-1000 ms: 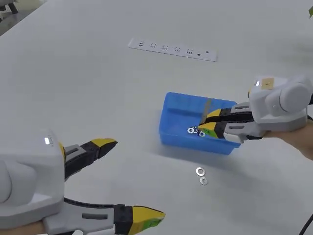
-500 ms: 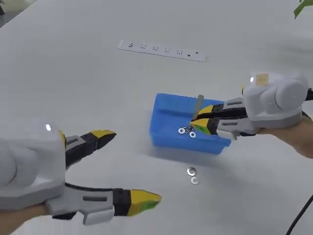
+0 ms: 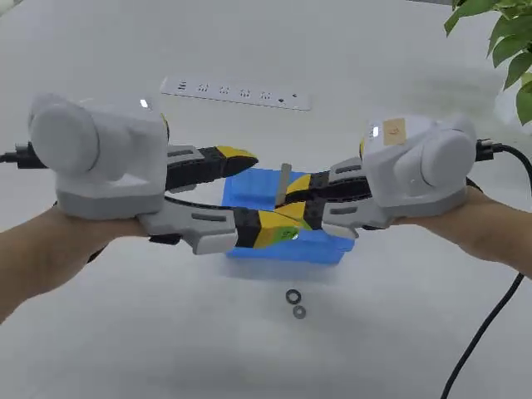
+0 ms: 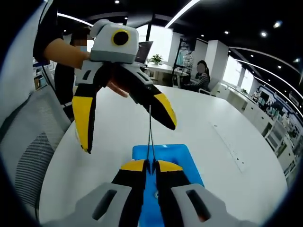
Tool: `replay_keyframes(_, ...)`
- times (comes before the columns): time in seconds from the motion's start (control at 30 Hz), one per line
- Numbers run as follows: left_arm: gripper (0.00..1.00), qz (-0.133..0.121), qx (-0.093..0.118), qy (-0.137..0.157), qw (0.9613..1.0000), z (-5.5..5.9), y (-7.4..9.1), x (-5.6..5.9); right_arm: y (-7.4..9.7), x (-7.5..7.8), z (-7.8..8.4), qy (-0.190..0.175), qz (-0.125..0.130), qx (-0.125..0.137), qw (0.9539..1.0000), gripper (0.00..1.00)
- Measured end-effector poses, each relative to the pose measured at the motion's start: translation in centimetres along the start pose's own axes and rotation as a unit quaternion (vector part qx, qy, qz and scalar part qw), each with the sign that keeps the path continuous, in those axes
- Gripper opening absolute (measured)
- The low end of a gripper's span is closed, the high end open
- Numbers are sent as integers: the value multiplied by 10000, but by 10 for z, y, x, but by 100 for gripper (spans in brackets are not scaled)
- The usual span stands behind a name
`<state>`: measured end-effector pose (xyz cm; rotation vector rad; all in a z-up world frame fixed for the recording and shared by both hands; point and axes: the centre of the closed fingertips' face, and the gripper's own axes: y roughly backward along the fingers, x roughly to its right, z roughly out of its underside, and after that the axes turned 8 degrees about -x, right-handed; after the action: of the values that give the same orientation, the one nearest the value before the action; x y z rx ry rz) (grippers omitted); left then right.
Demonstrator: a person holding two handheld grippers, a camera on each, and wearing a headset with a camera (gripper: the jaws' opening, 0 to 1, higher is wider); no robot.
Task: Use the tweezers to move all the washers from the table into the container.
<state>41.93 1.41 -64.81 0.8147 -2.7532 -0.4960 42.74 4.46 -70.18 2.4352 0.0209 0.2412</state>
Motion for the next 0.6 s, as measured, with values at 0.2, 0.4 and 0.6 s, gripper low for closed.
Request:
replay_keyframes(0.2, 36, 69, -39, -372, 9993, -5, -2, 1, 0, -4, -4, 91, -31, 29, 9999, 9)
replay_keyframes(0.4, 26, 28, -15, -596, 9982, -8, 4, 1, -2, -7, -2, 123, -79, -14, 9999, 9)
replay_keyframes(0.6, 12, 69, -45, -643, 9979, -5, 5, 1, -3, -9, -3, 168, -102, -38, 9998, 9)
